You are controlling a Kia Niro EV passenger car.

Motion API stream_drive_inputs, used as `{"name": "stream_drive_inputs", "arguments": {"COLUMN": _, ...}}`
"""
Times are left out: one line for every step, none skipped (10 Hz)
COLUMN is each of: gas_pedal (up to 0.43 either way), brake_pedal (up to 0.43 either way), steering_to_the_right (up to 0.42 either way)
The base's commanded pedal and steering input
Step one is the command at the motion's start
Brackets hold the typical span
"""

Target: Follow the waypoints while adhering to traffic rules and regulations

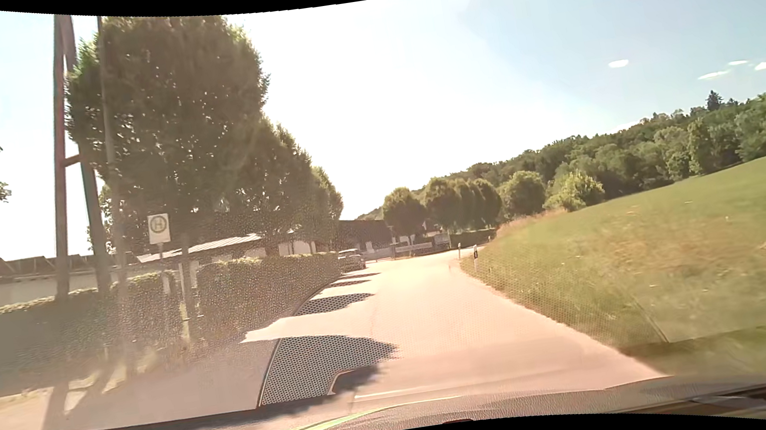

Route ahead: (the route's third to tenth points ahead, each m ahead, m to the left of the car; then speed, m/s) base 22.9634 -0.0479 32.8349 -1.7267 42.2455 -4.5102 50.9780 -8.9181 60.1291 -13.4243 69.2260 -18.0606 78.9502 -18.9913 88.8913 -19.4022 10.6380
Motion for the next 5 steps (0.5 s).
{"name": "stream_drive_inputs", "arguments": {"gas_pedal": 0.000, "brake_pedal": 0.000, "steering_to_the_right": 0.006}}
{"name": "stream_drive_inputs", "arguments": {"gas_pedal": 0.000, "brake_pedal": 0.000, "steering_to_the_right": 0.006}}
{"name": "stream_drive_inputs", "arguments": {"gas_pedal": 0.000, "brake_pedal": 0.000, "steering_to_the_right": 0.006}}
{"name": "stream_drive_inputs", "arguments": {"gas_pedal": 0.000, "brake_pedal": 0.000, "steering_to_the_right": 0.006}}
{"name": "stream_drive_inputs", "arguments": {"gas_pedal": 0.000, "brake_pedal": 0.000, "steering_to_the_right": 0.006}}
